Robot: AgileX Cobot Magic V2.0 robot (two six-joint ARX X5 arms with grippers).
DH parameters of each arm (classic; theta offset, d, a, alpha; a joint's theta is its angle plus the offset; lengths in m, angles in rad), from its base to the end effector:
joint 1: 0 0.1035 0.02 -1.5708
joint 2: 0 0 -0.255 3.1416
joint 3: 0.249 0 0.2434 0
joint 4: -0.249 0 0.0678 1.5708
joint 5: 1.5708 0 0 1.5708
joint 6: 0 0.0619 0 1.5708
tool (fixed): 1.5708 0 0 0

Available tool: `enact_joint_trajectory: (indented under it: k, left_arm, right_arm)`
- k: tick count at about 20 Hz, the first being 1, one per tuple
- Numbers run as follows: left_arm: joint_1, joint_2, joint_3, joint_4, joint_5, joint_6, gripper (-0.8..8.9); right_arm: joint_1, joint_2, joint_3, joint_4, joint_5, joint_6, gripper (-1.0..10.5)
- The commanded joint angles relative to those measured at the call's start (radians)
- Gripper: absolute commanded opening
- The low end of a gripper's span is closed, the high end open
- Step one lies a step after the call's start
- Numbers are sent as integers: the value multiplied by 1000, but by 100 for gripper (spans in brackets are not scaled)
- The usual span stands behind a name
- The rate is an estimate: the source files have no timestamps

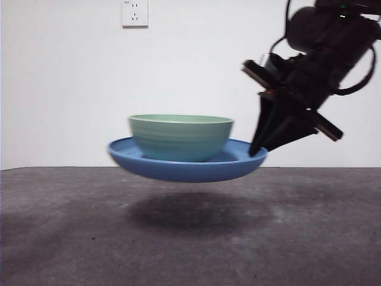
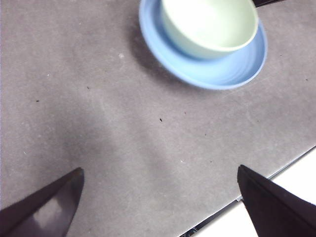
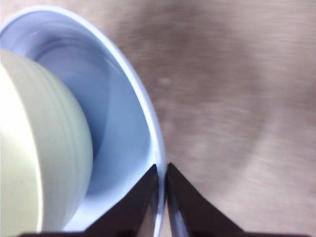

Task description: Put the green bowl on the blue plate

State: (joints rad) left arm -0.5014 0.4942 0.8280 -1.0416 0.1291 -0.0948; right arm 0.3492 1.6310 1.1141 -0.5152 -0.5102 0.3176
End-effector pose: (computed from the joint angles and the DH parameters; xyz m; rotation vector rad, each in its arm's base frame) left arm 0.0811 -0.0536 0.2744 0.0452 0.7341 -0.5690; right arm 0.3021 0.1422 0.1890 0.3556 1.1757 0.6063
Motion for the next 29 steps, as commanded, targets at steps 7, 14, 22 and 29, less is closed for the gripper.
enact_joint_trajectory:
  k: [7,14,22,29]
  left_arm:
    - [-3,0,5,16,-2,8,501]
    - [-3,0,5,15,-2,8,501]
    - [-3,0,5,6,-2,8,501]
    - [-3,0,5,1,-2,8,501]
  right_arm:
    - [89,111,25,44,40,69,11]
    - [95,175,25,69,47,77,82]
    - [78,78,28,66,59,41,182]
    - [45,-291,29,-129,90,-62,350]
